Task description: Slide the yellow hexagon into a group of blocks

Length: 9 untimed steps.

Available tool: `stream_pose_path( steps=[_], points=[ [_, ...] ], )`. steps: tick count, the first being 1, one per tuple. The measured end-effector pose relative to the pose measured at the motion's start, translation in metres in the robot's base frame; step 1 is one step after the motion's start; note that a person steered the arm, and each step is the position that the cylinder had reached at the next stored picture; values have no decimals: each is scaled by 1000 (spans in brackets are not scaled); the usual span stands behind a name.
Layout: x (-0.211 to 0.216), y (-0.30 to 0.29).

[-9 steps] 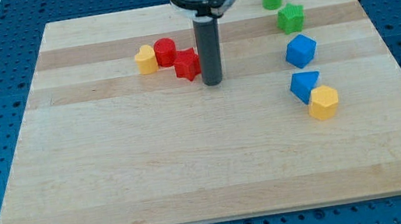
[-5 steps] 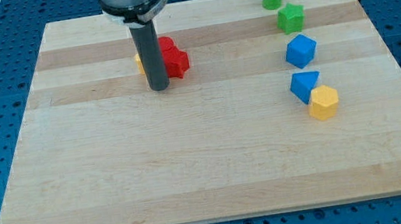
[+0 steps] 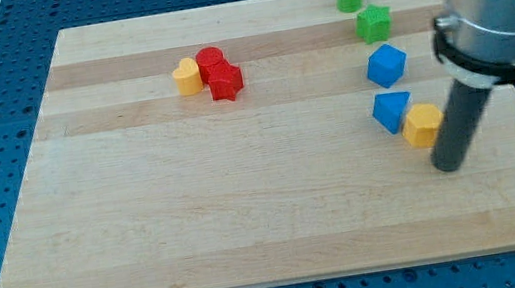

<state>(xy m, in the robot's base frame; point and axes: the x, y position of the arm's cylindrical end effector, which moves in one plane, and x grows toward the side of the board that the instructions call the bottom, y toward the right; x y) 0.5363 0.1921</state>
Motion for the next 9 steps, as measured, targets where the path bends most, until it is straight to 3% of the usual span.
stream_pose_path(
  steps=[1, 2, 5, 6, 7, 8, 9],
  points=[
    [-3, 37],
    [-54, 38],
    [-42, -89],
    [-18, -93],
    [-12, -138],
    [-19, -201],
    [-28, -207]
  ],
)
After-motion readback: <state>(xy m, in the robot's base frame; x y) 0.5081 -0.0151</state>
